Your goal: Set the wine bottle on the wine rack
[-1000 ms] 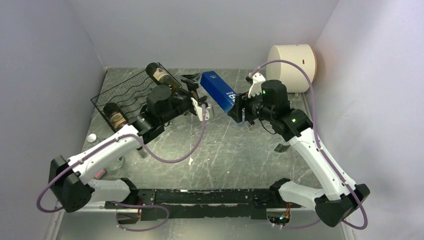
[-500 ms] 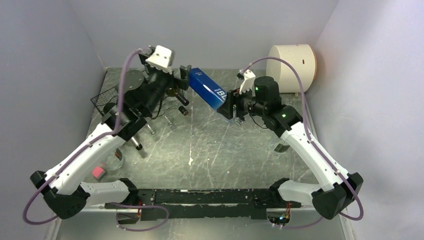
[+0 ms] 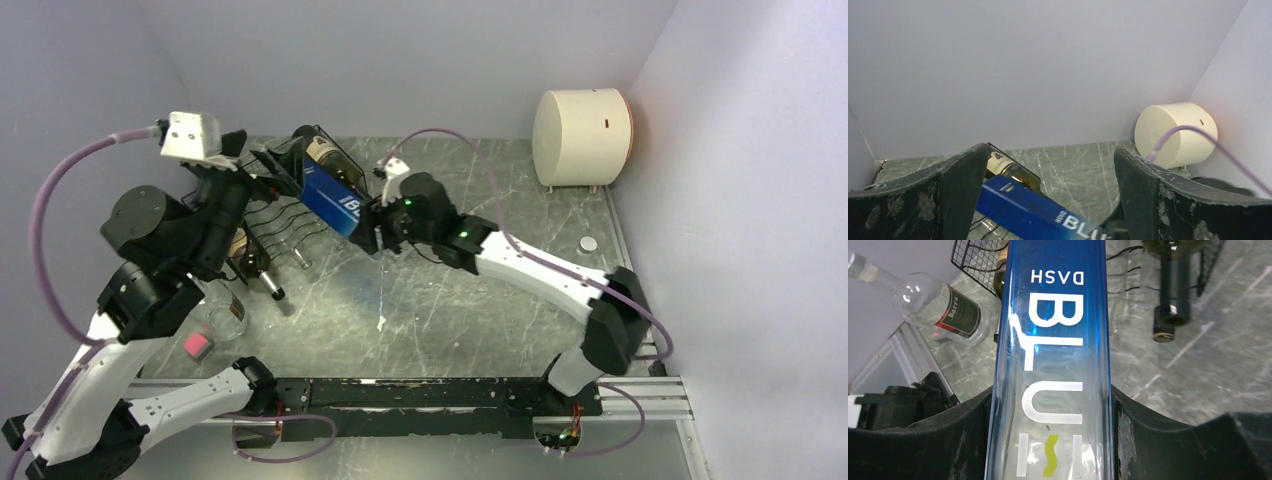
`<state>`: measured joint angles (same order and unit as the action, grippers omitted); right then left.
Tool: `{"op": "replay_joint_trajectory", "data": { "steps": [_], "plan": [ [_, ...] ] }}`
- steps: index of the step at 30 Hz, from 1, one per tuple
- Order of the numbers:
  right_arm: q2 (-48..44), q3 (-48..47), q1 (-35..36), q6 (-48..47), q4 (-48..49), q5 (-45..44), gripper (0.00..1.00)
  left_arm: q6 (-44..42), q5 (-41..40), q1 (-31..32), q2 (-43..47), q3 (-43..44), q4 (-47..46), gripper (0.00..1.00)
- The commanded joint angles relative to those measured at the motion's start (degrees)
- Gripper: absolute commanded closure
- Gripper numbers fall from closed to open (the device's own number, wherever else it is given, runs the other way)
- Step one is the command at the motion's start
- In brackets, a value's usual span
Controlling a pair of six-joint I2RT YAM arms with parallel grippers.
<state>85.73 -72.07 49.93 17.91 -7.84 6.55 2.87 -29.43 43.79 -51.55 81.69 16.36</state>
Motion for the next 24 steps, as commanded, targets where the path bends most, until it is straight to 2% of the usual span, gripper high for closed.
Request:
{"op": "replay_joint_trajectory", "data": {
  "steps": [1, 9, 18, 24],
  "plan": [
    [5.9, -9.2, 2.8, 0.6, 17.6, -8.2, 1.0, 0.2, -0.9, -0.2, 1.8, -0.9, 3.0, 0.0],
    [17.1, -17.0, 4.2, -0.7, 22.6, -12.5, 1.0, -0.2, -1.3, -0.2, 2.9, -1.1, 5.8, 0.0],
    [28.0, -26.1, 4.3, -3.8, 22.6, -13.9, 1.0, -0.3, -1.5, -0.2, 4.3, -2.9, 5.8, 0.0],
    [32.1, -28.0, 4.5, -4.0, 22.3, -14.1, 1.0, -0.2, -1.7, -0.2, 3.9, -2.7, 6.5, 0.01]
  ]
}}
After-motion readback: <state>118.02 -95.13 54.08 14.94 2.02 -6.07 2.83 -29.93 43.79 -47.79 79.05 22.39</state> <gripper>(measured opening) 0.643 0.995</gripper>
